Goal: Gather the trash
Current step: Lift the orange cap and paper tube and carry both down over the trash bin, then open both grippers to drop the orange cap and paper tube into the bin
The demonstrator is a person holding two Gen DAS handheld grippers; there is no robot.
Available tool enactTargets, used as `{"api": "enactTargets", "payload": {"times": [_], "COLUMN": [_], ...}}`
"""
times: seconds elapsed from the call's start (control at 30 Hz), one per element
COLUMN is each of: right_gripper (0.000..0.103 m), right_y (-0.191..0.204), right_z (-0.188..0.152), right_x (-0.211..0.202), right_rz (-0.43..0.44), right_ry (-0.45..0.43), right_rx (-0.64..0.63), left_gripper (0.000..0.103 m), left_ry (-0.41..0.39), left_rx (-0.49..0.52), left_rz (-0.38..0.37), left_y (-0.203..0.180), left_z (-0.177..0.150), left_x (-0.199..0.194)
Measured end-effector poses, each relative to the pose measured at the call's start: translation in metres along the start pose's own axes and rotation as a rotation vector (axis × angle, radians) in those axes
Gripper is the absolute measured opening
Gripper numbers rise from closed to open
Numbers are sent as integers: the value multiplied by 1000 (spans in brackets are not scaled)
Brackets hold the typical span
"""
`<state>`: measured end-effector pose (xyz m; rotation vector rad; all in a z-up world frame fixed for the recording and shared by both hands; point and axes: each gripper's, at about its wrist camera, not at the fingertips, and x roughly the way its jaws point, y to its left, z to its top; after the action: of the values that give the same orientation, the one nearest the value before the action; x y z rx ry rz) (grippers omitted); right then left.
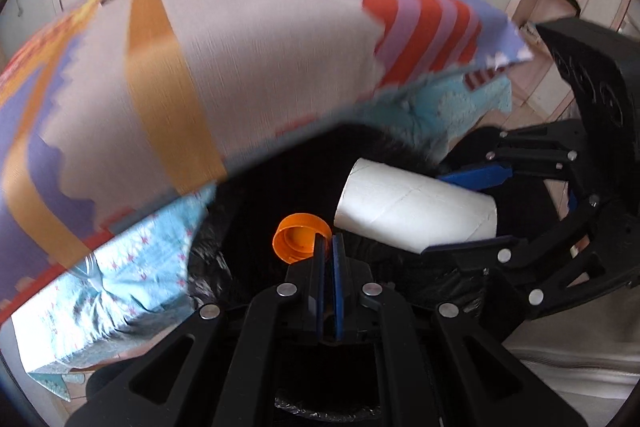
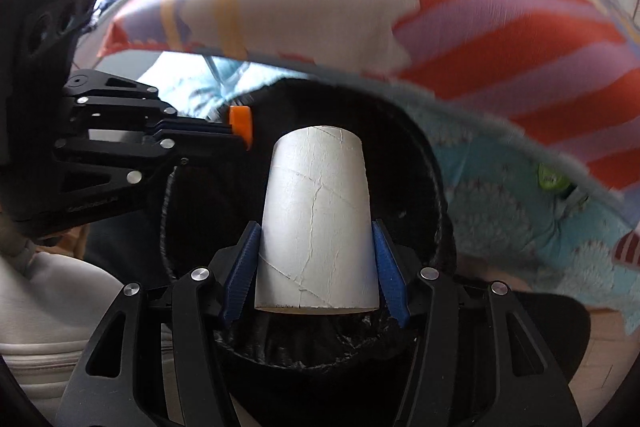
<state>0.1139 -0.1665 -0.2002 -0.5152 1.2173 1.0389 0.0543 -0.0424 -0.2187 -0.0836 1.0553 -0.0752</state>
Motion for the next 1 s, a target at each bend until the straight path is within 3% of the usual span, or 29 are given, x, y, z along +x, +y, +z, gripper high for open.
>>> {"api": "enactTargets", "payload": {"times": [0.13, 0.43, 0.63, 1.0], "right_gripper": [55, 56, 56, 57], "right_y": [0, 7, 16, 14], "right_z": [-2, -8, -11, -10], "right_x": [17, 52, 57, 58], "right_rz": [-3, -26, -109, -115], "right_ry": [48, 151, 157, 162], "right_rx": [5, -29, -95, -91], "left_gripper": [3, 3, 3, 4], "left_ry": [83, 172, 218, 253], "left_rx": [3, -1, -7, -13], "left_rz": [2, -51, -65, -33], "left_y": [-2, -5, -5, -6], "left_z": [-10, -24, -31, -36], "left_x": [27, 57, 71, 81]}}
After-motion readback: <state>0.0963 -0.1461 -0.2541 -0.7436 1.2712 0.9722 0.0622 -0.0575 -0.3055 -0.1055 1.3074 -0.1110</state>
